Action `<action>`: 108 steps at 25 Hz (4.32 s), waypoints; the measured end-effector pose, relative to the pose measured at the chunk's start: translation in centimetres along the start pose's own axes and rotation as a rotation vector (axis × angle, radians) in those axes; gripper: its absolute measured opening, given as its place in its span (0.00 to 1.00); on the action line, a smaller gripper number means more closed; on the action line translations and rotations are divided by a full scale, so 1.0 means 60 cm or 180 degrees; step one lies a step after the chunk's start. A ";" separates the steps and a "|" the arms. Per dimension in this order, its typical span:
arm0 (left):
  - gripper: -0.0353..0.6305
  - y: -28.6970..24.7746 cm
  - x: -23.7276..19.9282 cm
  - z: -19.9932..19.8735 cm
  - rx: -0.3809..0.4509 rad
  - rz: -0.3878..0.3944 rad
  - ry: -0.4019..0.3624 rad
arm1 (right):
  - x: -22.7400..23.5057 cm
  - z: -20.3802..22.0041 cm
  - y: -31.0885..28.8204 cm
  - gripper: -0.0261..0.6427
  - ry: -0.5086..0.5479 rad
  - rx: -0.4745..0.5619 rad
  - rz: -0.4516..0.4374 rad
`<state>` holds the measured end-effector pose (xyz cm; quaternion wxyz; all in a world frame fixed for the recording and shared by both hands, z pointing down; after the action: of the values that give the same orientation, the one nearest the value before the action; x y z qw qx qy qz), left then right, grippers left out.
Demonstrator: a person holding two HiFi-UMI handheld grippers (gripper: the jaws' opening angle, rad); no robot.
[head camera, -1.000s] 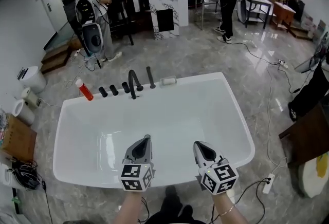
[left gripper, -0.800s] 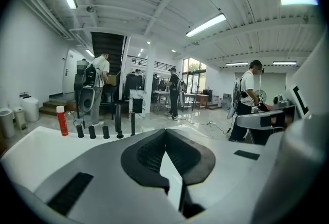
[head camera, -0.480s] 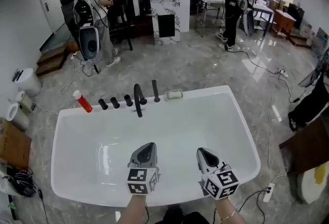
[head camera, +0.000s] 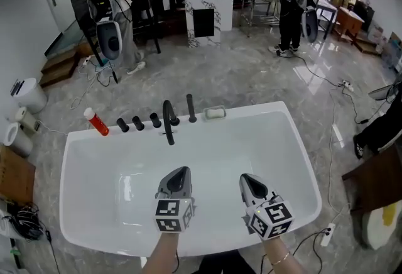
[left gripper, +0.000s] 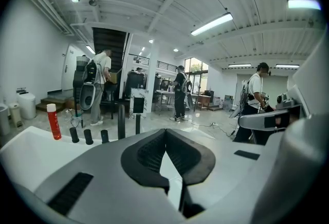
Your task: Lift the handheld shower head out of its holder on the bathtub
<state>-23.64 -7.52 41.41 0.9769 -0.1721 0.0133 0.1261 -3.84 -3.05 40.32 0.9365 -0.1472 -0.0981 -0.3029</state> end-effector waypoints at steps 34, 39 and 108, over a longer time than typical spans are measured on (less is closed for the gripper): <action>0.25 -0.527 -0.011 0.143 -0.0132 -0.0501 0.0260 | 0.363 0.168 -0.258 0.05 -0.0048 -0.0294 -0.0286; 0.28 -0.583 -0.021 0.140 -0.0189 -0.0563 0.0173 | 0.394 0.176 -0.278 0.05 -0.0082 -0.0335 -0.0286; 0.27 -0.781 -0.074 0.043 -0.0422 -0.0911 -0.0160 | 0.439 0.097 -0.380 0.05 -0.0201 -0.0342 -0.0285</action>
<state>-16.19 -50.31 59.78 0.9714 -0.2331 -0.0442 -0.0095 2.98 -32.92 57.91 0.9092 -0.2022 -0.1177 -0.3445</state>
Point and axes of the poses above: the fingertips, and each gripper's own axes: y backward along the fingers, x to its right, z out of its underside, the point moved 5 cm from there along y, backward along the fingers, and after that the axes turned 10 degrees about -z, right-handed, at the moved point
